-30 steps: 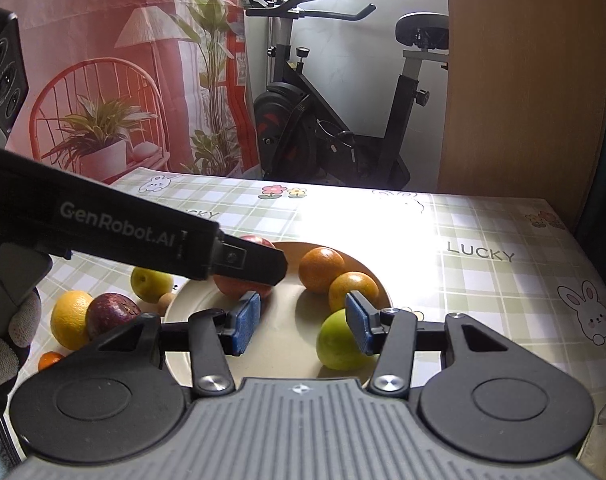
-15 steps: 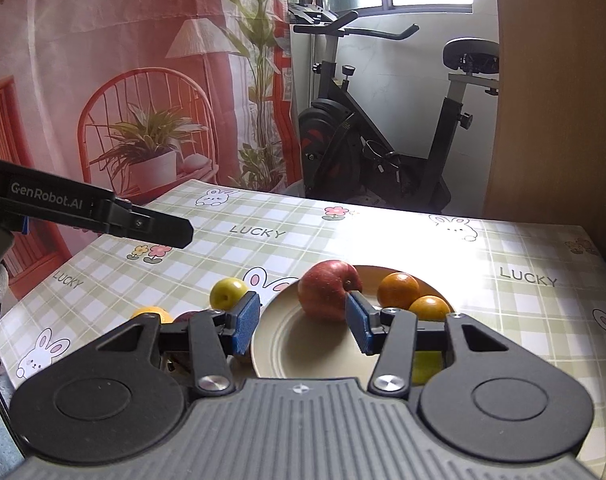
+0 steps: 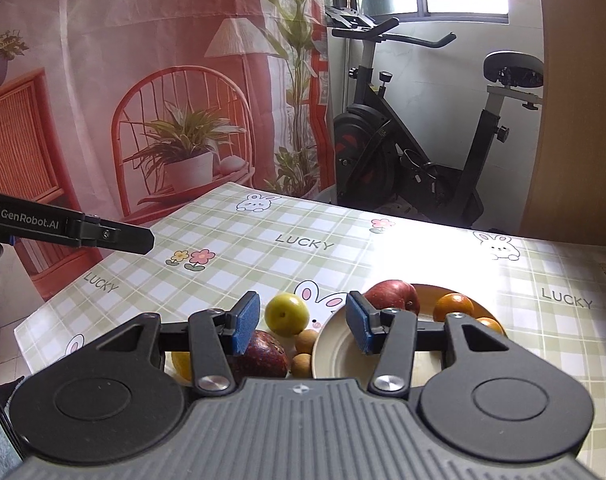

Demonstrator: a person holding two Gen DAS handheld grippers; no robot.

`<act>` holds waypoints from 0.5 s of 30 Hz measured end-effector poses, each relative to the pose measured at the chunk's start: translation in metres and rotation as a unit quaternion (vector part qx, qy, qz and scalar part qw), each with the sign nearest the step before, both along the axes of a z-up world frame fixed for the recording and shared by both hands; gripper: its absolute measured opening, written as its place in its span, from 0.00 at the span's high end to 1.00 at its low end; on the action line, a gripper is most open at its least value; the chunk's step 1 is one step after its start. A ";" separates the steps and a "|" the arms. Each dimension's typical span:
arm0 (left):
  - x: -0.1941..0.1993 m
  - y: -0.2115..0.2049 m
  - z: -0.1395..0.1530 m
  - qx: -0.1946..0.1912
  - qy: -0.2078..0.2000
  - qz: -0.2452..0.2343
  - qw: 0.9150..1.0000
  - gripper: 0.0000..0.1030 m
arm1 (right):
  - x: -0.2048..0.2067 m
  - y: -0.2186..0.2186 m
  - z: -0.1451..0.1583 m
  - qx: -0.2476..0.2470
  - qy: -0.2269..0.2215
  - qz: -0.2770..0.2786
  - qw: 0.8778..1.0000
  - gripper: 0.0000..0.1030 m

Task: Organize fruits
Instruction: 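Withdraw the left tool and move it to the small mandarin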

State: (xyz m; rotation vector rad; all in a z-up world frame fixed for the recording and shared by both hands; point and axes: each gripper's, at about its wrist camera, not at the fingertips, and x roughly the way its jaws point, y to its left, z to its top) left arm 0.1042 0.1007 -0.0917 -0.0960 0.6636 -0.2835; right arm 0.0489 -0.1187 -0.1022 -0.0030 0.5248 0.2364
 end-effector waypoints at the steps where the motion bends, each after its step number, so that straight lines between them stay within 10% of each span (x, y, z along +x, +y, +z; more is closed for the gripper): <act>1: -0.001 0.002 0.001 0.001 -0.001 0.002 1.000 0.53 | 0.003 0.004 0.001 0.001 0.001 0.005 1.000 0.51; 15: -0.021 0.025 -0.021 0.005 0.016 0.013 1.000 0.53 | 0.018 0.057 -0.015 0.001 0.009 0.064 0.998 0.51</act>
